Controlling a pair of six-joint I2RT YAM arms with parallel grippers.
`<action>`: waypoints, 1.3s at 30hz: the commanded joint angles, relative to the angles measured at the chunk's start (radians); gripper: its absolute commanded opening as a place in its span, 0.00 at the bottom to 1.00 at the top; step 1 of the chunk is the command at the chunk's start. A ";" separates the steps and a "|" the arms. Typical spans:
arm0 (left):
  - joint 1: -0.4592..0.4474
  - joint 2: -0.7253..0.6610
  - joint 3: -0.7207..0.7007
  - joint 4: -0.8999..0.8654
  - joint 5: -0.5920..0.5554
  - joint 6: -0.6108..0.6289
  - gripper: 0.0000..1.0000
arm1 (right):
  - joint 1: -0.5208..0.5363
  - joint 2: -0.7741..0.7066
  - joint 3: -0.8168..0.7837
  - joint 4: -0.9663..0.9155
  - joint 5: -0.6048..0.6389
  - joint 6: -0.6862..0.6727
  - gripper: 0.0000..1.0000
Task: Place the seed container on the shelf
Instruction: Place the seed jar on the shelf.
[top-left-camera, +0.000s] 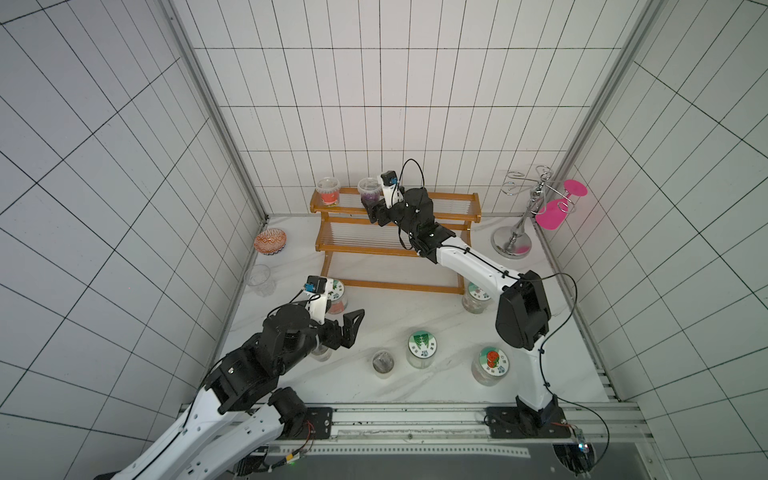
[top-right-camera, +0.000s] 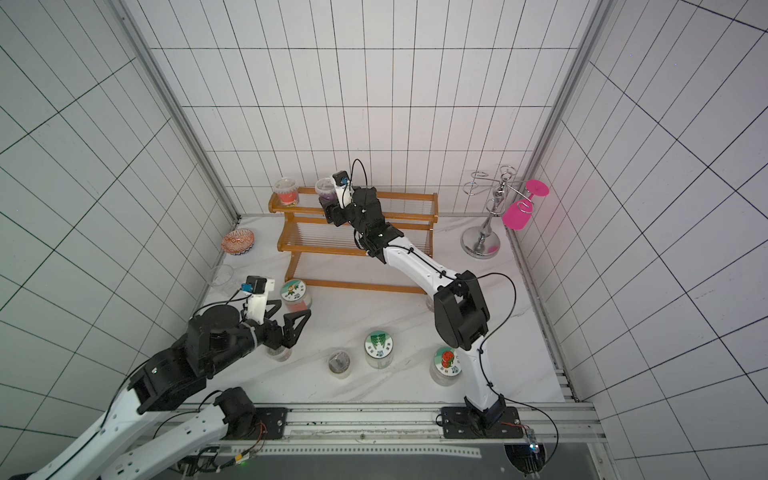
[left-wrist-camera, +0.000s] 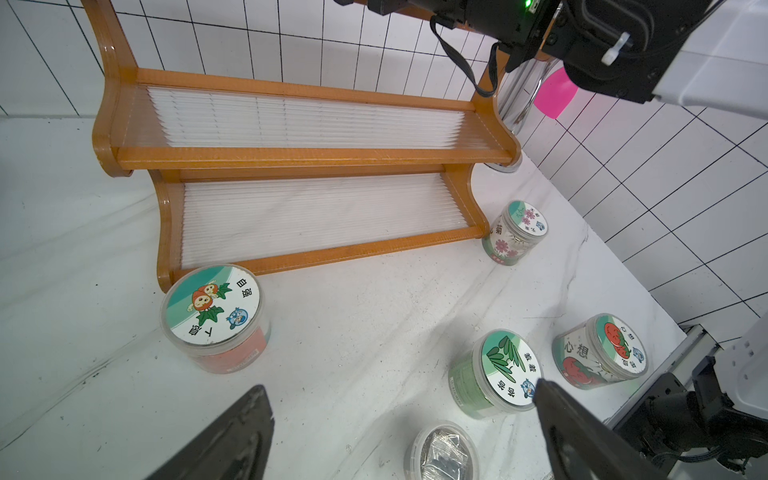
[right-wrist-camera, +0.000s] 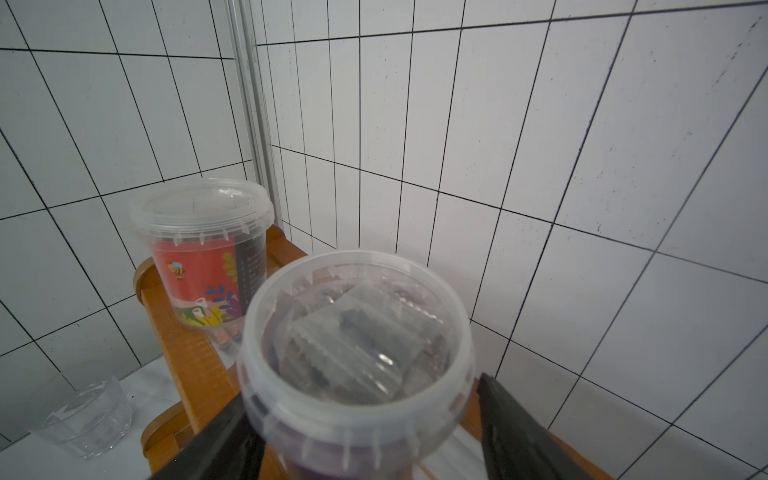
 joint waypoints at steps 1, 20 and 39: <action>0.004 -0.010 -0.007 0.027 0.013 0.007 0.99 | -0.008 -0.044 -0.021 -0.029 0.035 -0.014 0.80; 0.005 0.016 -0.002 0.027 -0.002 -0.017 0.99 | -0.006 -0.316 -0.229 -0.151 -0.048 0.000 0.85; -0.026 0.153 -0.010 -0.042 0.057 -0.178 0.97 | 0.004 -0.886 -0.737 -0.424 -0.120 0.154 0.91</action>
